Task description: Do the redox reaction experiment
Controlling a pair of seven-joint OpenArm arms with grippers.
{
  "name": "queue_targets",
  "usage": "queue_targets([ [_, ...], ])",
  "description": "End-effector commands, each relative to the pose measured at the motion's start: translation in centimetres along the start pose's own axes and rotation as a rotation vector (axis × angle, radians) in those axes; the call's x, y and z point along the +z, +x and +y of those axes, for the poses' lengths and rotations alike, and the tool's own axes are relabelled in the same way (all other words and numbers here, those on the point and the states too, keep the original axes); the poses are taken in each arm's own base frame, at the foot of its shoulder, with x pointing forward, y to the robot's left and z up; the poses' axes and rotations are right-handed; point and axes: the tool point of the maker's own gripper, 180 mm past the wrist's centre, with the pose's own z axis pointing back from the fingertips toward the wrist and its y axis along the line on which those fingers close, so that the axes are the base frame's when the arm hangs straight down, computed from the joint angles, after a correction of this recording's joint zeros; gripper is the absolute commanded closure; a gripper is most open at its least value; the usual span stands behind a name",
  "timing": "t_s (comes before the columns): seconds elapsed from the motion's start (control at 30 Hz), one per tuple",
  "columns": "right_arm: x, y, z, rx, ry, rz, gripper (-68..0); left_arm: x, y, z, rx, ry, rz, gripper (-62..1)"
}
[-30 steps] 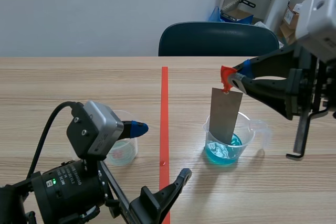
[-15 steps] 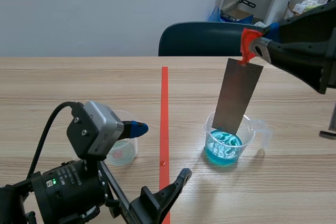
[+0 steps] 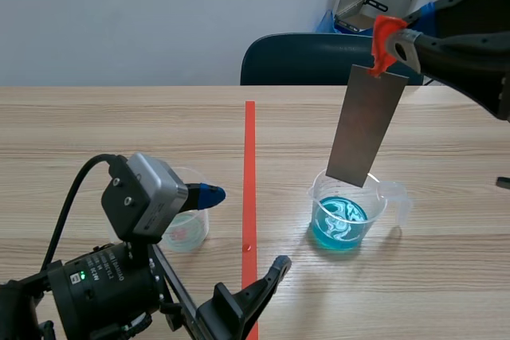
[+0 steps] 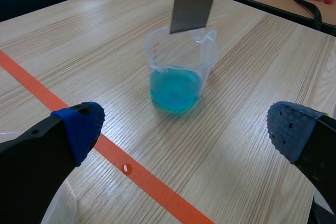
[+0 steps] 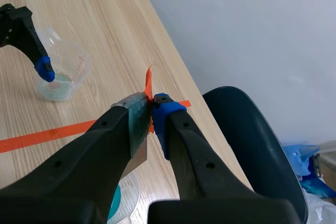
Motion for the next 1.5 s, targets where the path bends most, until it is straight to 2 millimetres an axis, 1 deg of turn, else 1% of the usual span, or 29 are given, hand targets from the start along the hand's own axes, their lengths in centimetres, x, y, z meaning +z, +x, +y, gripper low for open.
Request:
queue_targets([
  [0.0,0.19,0.85,-0.57,0.017,-0.008,-0.015,-0.8,-0.27,1.13,0.08,-0.002,0.001,-0.04,-62.3],
  [0.13,0.35,0.87,-0.92,0.014,-0.018,-0.012,-0.8,-0.27,1.13,0.08,-0.002,0.001,-0.04,-62.3],
  [1.47,0.34,0.76,-0.94,0.011,-0.022,-0.008,-0.8,-0.28,1.12,0.06,-0.009,0.0,-0.038,-62.3],
])
